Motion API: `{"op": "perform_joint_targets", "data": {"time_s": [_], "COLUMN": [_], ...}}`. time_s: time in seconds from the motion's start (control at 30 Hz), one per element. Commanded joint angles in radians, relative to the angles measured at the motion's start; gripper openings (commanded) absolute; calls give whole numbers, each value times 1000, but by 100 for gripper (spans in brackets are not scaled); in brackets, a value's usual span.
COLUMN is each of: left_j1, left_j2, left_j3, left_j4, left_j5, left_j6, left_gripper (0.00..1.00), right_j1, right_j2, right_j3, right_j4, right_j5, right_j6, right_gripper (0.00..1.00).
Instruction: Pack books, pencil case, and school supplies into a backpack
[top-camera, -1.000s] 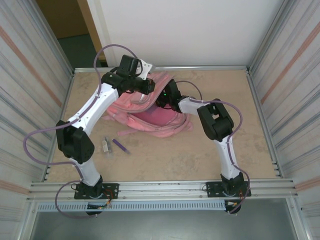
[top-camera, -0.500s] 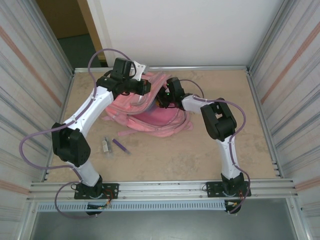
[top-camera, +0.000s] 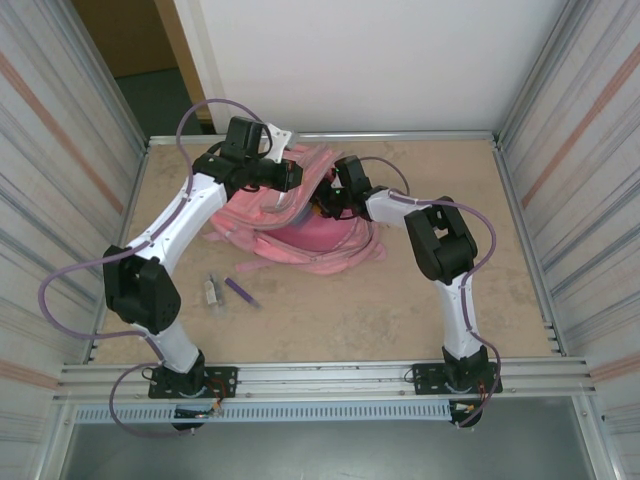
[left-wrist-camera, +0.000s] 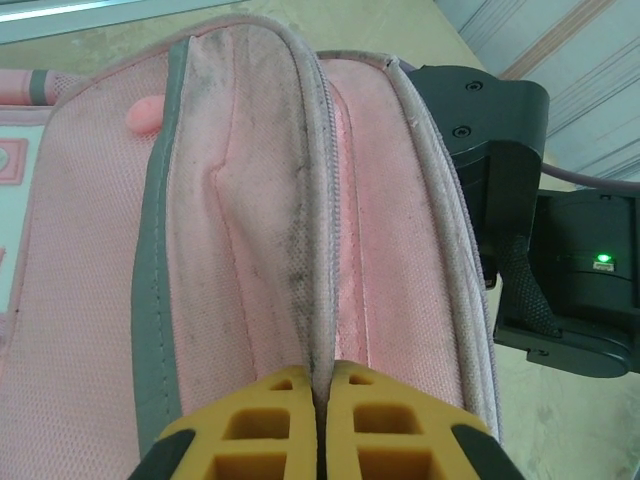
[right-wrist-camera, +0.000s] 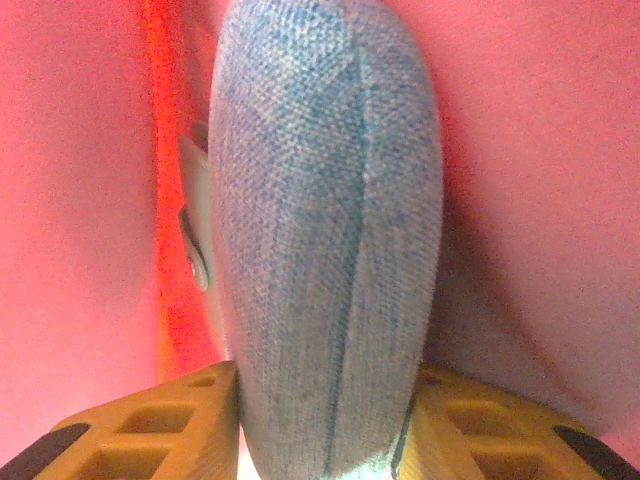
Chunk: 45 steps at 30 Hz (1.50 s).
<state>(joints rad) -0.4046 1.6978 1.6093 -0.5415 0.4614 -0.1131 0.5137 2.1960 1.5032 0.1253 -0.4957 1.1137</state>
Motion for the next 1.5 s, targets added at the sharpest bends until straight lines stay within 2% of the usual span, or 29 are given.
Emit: {"op": "perform_joint_targets", "data": {"time_s": [0.0,0.1,0.23,0.43,0.53,0.7,0.8,1.0,1.2,1.3,1.4,1.47], "left_j1": [7,7,7,10,21,55,58,58,59,53,41,2], "left_j2": [-39,-35,-34,-28,-29,-42,-55,-67,-74,-68,-66,-55], "left_j3": [20,20,27,3,-12,-64,-96,-131,-211,-278,-386,-408], "left_j4": [96,98,89,114,120,163,181,174,231,293,460,492], "left_j5": [119,125,130,116,84,88,64,36,75,46,52,29], "left_j6": [18,24,55,51,33,-10,-11,-10,-41,-126,-251,-257], "left_gripper": [0,0,0,0,0,0,0,0,0,0,0,7], "right_j1": [22,54,89,97,78,27,4,-18,-69,-121,-181,-212], "right_j2": [15,70,118,147,85,-22,-56,-147,-273,-378,-504,-575], "right_j3": [-26,38,43,85,20,-95,-113,-211,-304,-381,-443,-447], "right_j4": [26,35,148,164,132,122,79,128,96,76,3,-69], "right_j5": [-46,-62,-42,-53,11,35,21,56,81,93,140,172], "right_j6": [2,39,142,184,150,121,99,111,73,25,-33,-93], "right_gripper": [35,33,29,29,38,45,47,48,49,49,51,52]}}
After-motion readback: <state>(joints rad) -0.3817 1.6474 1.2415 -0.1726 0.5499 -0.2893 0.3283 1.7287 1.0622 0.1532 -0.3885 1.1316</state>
